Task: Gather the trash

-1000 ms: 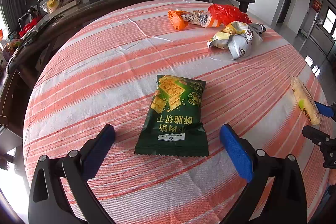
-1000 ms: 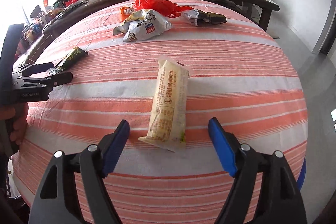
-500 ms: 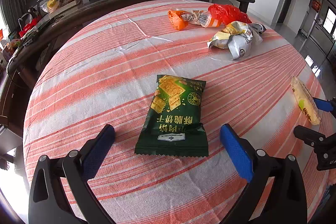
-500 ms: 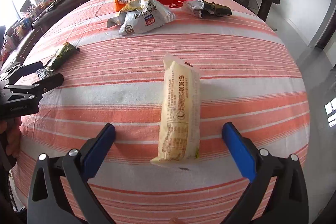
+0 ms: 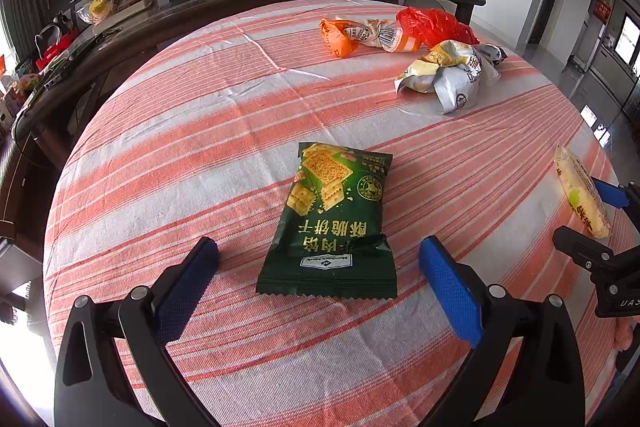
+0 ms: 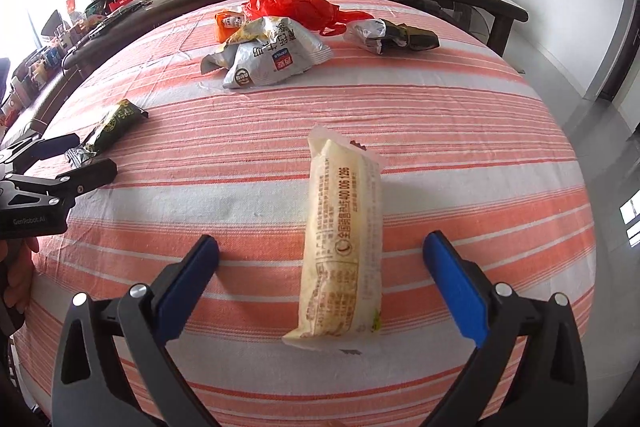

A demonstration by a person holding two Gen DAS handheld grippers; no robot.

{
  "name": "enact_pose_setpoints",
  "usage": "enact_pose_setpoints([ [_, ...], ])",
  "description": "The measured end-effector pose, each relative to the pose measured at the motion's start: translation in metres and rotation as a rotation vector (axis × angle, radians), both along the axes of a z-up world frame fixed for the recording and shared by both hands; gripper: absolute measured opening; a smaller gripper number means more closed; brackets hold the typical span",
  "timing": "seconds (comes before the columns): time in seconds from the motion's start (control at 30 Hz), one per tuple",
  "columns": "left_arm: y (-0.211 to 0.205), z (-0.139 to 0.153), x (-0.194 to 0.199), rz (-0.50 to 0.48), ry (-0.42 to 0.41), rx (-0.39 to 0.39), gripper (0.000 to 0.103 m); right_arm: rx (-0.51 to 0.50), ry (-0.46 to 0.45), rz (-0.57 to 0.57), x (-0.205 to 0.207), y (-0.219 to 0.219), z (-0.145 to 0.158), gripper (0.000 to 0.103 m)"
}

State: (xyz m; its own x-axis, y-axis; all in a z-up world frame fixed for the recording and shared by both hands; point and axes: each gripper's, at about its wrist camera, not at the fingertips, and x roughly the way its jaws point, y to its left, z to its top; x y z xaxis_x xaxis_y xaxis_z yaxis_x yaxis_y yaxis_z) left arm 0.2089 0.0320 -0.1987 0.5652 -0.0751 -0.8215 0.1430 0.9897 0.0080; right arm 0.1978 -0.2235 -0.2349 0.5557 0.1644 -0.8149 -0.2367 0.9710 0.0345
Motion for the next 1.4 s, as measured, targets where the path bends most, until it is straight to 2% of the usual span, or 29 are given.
enact_pose_setpoints([
  [1.13, -0.001, 0.000, 0.000, 0.000, 0.001, 0.003, 0.099, 0.001, 0.000, 0.003, 0.001, 0.000, 0.000, 0.099],
  [1.23, 0.001, 0.001, 0.001, -0.074, 0.059, 0.013, 0.099, 0.004, 0.004, 0.013, 0.001, 0.000, 0.000, 0.099],
  [1.3, 0.011, 0.009, -0.002, -0.122, 0.106, -0.020, 0.098, 0.010, 0.035, 0.054, -0.001, -0.006, 0.003, 0.098],
  [1.4, 0.035, 0.034, -0.013, -0.154, 0.061, -0.155, 0.098, 0.105, 0.074, 0.038, -0.007, -0.038, 0.024, 0.098],
])
